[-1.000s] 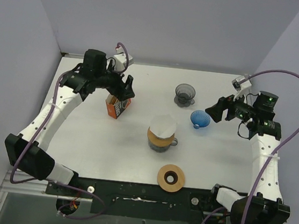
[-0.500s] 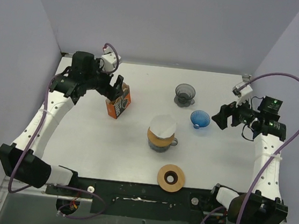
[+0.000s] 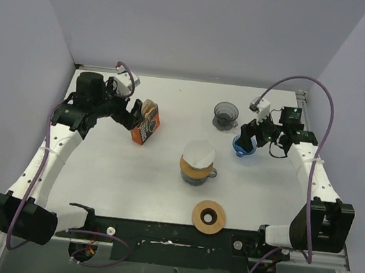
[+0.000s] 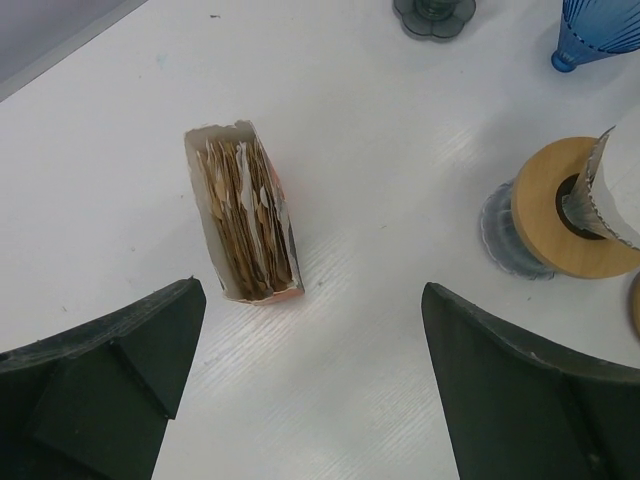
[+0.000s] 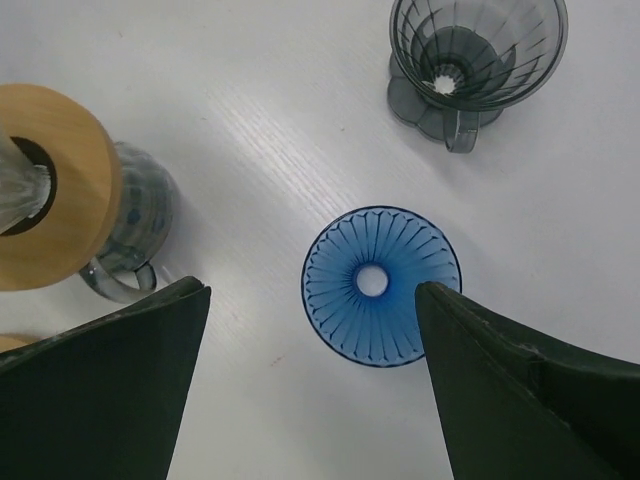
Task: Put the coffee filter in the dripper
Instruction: Move the coffee server to the center of the board.
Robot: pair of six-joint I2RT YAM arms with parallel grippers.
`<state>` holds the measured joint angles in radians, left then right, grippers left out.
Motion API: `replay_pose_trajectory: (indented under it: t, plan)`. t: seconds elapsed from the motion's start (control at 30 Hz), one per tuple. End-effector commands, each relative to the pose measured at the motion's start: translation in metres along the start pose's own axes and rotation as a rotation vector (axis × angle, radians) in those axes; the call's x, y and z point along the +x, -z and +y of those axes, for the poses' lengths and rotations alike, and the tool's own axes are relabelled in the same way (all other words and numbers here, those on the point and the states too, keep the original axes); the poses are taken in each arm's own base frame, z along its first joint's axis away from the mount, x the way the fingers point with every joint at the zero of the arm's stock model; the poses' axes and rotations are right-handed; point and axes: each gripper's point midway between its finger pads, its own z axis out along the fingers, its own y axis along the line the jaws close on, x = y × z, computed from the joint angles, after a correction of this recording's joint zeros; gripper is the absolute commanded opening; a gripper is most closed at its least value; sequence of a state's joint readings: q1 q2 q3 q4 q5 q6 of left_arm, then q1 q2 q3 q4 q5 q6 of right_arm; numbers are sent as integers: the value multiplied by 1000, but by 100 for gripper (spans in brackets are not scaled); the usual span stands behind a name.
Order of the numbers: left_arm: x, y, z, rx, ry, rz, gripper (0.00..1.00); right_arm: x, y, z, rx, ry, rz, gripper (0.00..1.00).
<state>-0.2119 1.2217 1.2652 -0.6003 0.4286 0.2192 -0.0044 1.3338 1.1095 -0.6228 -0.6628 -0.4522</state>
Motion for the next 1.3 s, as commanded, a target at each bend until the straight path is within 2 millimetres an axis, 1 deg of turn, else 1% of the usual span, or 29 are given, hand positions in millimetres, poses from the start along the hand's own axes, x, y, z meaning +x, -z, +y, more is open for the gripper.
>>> replay_pose_trajectory:
  t: [0.0, 0.1, 0.23, 0.3, 0.43, 0.57, 0.6, 0.77, 0.87, 0.93, 1.1, 1.27]
  plan:
    - [-28, 2, 5, 20, -29, -92, 89, -30, -18, -45, 143, -26, -49, 85]
    - [-28, 0, 6, 31, -16, -92, 89, -39, -36, -61, 179, -79, -40, 82]
    - [-26, -1, 6, 35, -14, -93, 89, -44, -61, -80, 201, -145, -22, 80]
    - [-25, -2, 6, 35, -13, -91, 89, -50, -71, -92, 223, -182, -26, 77]
    - [-23, -3, 6, 42, -11, -89, 89, -50, -89, -110, 252, -241, -9, 71]
    - [-23, -5, 5, 51, -7, -87, 89, -49, -107, -122, 265, -263, 14, 65]
    - [-23, -5, 5, 51, -5, -86, 89, -46, -114, -123, 262, -267, 29, 64]
    - [-22, -5, 4, 58, 0, -87, 89, -42, -130, -137, 289, -279, 58, 57]
    - [-23, -4, 4, 61, 3, -93, 89, -36, -138, -142, 289, -288, 77, 53]
    - [-22, -5, 4, 67, 8, -93, 89, -34, -143, -142, 275, -297, 90, 50]
    - [-22, -5, 3, 75, 15, -98, 89, -29, -148, -136, 253, -298, 112, 43]
    - [-21, -5, 3, 79, 19, -101, 89, -20, -151, -131, 235, -310, 139, 38]
